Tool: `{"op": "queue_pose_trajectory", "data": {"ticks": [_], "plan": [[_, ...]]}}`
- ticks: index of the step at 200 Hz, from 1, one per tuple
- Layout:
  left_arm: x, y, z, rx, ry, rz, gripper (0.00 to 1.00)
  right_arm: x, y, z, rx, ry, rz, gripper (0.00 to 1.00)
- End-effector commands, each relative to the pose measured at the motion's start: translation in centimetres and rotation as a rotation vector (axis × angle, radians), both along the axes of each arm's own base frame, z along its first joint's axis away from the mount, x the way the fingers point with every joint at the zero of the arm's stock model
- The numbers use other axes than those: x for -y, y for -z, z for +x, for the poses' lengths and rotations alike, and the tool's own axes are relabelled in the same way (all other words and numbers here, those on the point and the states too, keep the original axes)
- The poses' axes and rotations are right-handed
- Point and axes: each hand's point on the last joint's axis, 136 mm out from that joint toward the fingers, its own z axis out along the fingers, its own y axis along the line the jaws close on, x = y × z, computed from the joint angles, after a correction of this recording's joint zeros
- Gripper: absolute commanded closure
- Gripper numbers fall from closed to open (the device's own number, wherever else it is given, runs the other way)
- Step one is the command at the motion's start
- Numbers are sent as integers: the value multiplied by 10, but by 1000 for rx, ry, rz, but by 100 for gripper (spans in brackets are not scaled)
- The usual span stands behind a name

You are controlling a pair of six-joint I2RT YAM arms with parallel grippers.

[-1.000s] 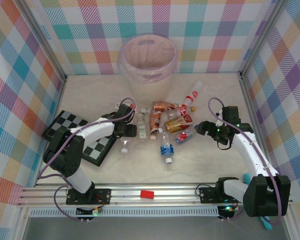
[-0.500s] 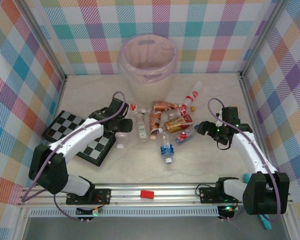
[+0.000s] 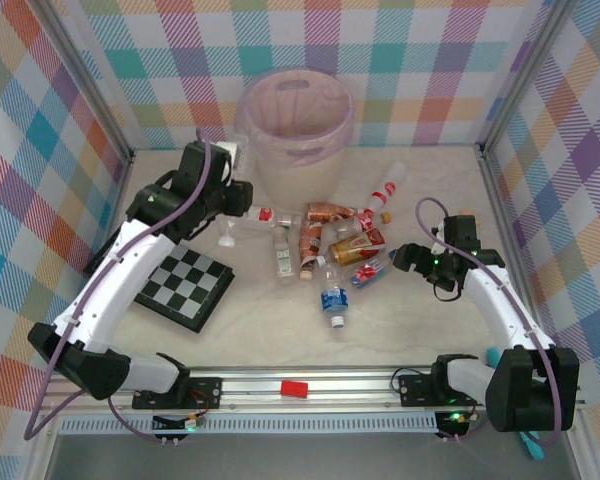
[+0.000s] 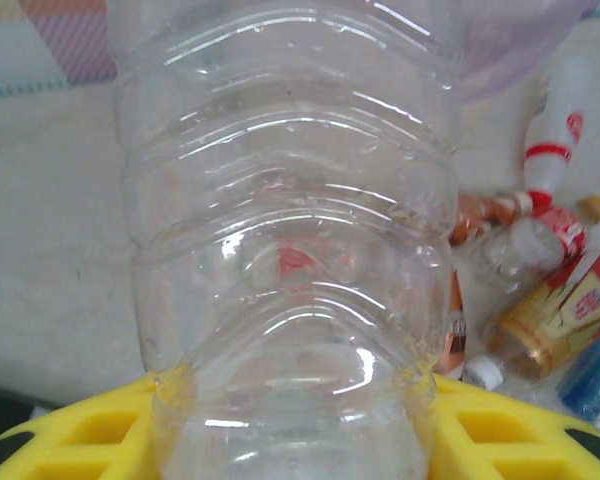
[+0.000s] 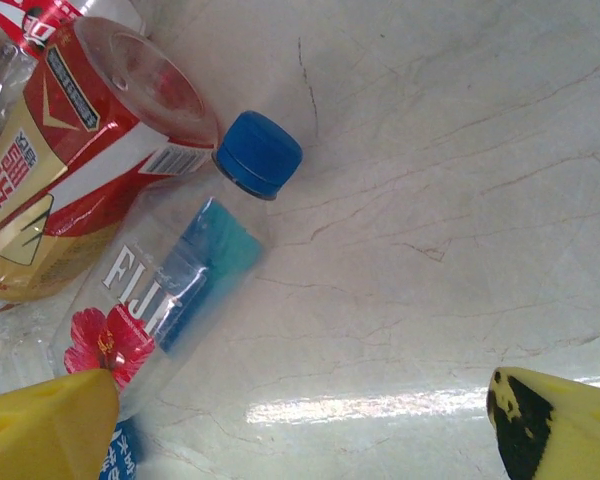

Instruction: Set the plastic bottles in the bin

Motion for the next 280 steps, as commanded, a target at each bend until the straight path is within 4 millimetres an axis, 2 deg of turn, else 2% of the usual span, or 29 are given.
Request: {"op": "queue_pose_trajectory", "data": {"ticks": [1, 42, 81, 106, 136, 165, 202, 250, 280], "plan": [[3, -20, 15, 37, 31, 40, 63, -2, -2, -4, 8, 8, 29, 5], [30, -66, 51, 143, 97, -23, 65, -7, 1, -10, 0, -8, 55, 5], [51, -101, 98, 300, 107, -133, 65, -13, -2, -9, 15, -23, 89, 5], [57, -123, 124, 357, 105, -292, 67, -17, -2, -8, 16, -27, 113, 5], [57, -150, 149, 448, 86, -366, 68, -14, 2, -10, 7, -29, 91, 5], [53, -161, 175, 484, 59, -427, 68, -12, 7, -13, 2, -24, 77, 5], [52, -146, 211, 481, 36, -458, 72, -17, 3, -10, 16, -37, 110, 5], [75, -95, 252, 401, 56, -540, 73, -16, 3, -10, 20, -35, 102, 5], [86, -60, 263, 322, 79, -540, 73, -14, 6, -12, 15, -33, 88, 5]]}}
